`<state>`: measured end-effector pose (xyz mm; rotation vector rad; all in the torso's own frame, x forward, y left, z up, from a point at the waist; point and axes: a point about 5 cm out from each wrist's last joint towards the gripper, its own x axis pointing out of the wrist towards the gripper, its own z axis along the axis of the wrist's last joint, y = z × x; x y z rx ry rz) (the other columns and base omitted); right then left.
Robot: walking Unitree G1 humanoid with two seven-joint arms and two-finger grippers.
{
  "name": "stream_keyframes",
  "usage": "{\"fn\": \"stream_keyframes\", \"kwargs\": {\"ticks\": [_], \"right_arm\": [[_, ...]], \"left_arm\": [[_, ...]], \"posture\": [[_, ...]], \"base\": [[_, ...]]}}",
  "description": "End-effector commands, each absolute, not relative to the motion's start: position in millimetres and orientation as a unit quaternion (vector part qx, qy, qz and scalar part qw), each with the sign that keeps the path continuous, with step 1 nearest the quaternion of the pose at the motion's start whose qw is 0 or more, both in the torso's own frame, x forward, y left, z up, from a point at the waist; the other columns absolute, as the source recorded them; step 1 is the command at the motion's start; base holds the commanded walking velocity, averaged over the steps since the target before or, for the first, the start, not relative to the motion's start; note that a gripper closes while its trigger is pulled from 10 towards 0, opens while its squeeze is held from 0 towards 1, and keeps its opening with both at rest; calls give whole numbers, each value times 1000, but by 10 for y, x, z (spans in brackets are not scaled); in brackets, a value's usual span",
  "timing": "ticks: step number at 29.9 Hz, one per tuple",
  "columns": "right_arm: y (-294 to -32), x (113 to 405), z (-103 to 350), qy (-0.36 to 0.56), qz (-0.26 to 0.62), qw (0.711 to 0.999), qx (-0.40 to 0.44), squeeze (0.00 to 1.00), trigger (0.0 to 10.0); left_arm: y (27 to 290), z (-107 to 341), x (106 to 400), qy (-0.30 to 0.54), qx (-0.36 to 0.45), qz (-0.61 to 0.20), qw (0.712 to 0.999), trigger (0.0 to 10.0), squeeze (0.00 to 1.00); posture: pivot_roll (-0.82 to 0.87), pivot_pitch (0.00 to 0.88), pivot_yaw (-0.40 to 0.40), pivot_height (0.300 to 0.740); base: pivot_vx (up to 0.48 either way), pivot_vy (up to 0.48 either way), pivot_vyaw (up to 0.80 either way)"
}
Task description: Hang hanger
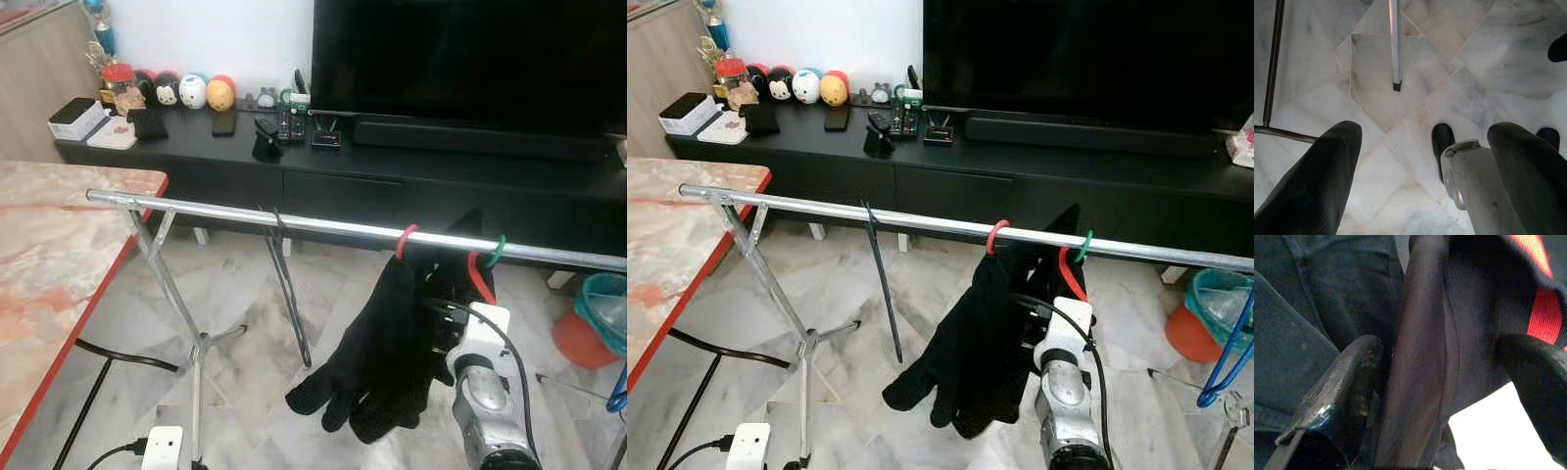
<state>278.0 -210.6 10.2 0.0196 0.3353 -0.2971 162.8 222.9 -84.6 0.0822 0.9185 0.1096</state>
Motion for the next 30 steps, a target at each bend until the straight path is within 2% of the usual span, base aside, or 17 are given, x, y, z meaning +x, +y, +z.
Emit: {"fn": "stream_keyframes", "kwargs": {"ticks": [1, 7, 13, 23, 24, 25, 26, 30], "right_arm": [[-2109, 2819, 136, 159, -145, 977, 13, 0, 10000], [-2011, 2895, 195, 142, -110, 983, 28, 0, 10000], [-2017, 2958, 213, 149, -107, 983, 25, 0, 10000], [-2069, 3055, 194, 199, -118, 973, 5, 0, 10000], [-2073, 3061, 198, 198, -120, 973, 7, 0, 9098], [-2073, 3061, 198, 198, -120, 973, 7, 0, 9098], [-2078, 3063, 198, 199, -123, 972, 4, 0, 0], [-2076, 3058, 191, 199, -122, 973, 6, 0, 0]], "left_arm": [[2230, -876, 1565, 456, 45, 46, 888, 10000, 0], [2228, -873, 1573, 455, 46, 45, 888, 10000, 0], [2215, -876, 1570, 454, 45, 45, 889, 10000, 0], [2207, -885, 1548, 454, 42, 44, 889, 10000, 0], [2209, -885, 1547, 454, 42, 45, 889, 10000, 0], [2209, -885, 1547, 454, 42, 45, 889, 10000, 0], [2211, -885, 1547, 454, 42, 44, 889, 10000, 0], [2212, -882, 1554, 453, 41, 45, 889, 10000, 0]], "posture": [[-41, 0, -18, 740], [-39, 0, -17, 740], [-39, 0, -17, 740], [-34, 0, -21, 740], [-35, 0, -21, 740], [-35, 0, -21, 740], [-35, 0, -21, 740], [-36, 0, -20, 740]], "base": [[0, 0, 0], [0, 0, 0], [0, 0, 0], [0, 0, 0], [0, 0, 0], [0, 0, 0], [0, 0, 0], [0, 0, 0]]}}
